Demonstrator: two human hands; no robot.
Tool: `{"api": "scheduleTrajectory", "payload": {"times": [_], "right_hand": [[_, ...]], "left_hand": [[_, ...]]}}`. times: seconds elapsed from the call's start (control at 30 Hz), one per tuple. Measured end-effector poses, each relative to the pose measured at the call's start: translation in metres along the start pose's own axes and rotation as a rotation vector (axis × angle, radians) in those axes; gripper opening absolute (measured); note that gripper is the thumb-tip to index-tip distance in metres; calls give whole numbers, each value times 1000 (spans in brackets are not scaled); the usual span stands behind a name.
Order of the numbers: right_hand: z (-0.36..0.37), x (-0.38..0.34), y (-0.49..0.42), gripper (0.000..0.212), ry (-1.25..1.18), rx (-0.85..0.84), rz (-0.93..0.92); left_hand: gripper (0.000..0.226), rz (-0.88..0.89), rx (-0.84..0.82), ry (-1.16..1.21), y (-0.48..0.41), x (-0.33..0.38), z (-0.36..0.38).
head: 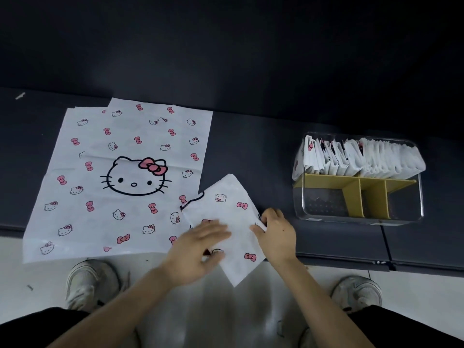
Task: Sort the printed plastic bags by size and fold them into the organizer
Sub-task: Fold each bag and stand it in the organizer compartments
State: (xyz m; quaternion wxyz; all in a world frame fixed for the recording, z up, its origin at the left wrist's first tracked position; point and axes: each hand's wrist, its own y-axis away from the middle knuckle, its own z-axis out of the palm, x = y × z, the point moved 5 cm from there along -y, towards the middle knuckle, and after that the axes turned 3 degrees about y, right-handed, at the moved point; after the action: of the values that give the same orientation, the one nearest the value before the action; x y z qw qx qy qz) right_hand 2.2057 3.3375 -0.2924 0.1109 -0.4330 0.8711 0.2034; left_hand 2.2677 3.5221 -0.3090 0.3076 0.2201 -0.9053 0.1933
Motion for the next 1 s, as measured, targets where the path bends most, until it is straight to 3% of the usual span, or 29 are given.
{"api": "scheduleTrajectory", "payload": {"times": [0.1,0.17,0.23,0.33,0.43,0.53,0.57,0.63,0.73,0.8,0.9,1.0], "right_hand": [[3,8,15,26,-243,-52,118],[2,15,21,48,-570,-68,234],[2,18,28,62,-823,-104,300],[1,17,34,65,-1014,-147,375],[-2,16,37,44,-1117,-229,422],[-9,10,35,14,-1262,-387,427],[-12,10,33,26,-1300,-428,410],[-20,10,25,46,-1191,-455,313],[-25,5,9,14,-710,-275,76],[-22,5,-2,14,-610,-107,88],[-4,7,-11,37,-666,-114,168],[8,16,-10,42,-413,-118,215]], "left_hand": [[67,25,-148,-32,24,3,21],[82,83,-244,-194,26,0,26],[80,102,-241,-234,21,-1,26],[58,16,-155,-66,12,1,23],[45,-241,-24,255,1,-1,16],[25,-635,-30,514,-4,-1,7],[35,-783,-23,602,-4,-3,5],[56,-982,-7,670,-5,-12,0],[66,-1068,-26,655,-11,-19,-6],[67,-1079,-1,672,-14,-21,-8],[52,-1066,150,637,-18,-19,-10],[25,-1035,398,582,-18,-14,-13]]}}
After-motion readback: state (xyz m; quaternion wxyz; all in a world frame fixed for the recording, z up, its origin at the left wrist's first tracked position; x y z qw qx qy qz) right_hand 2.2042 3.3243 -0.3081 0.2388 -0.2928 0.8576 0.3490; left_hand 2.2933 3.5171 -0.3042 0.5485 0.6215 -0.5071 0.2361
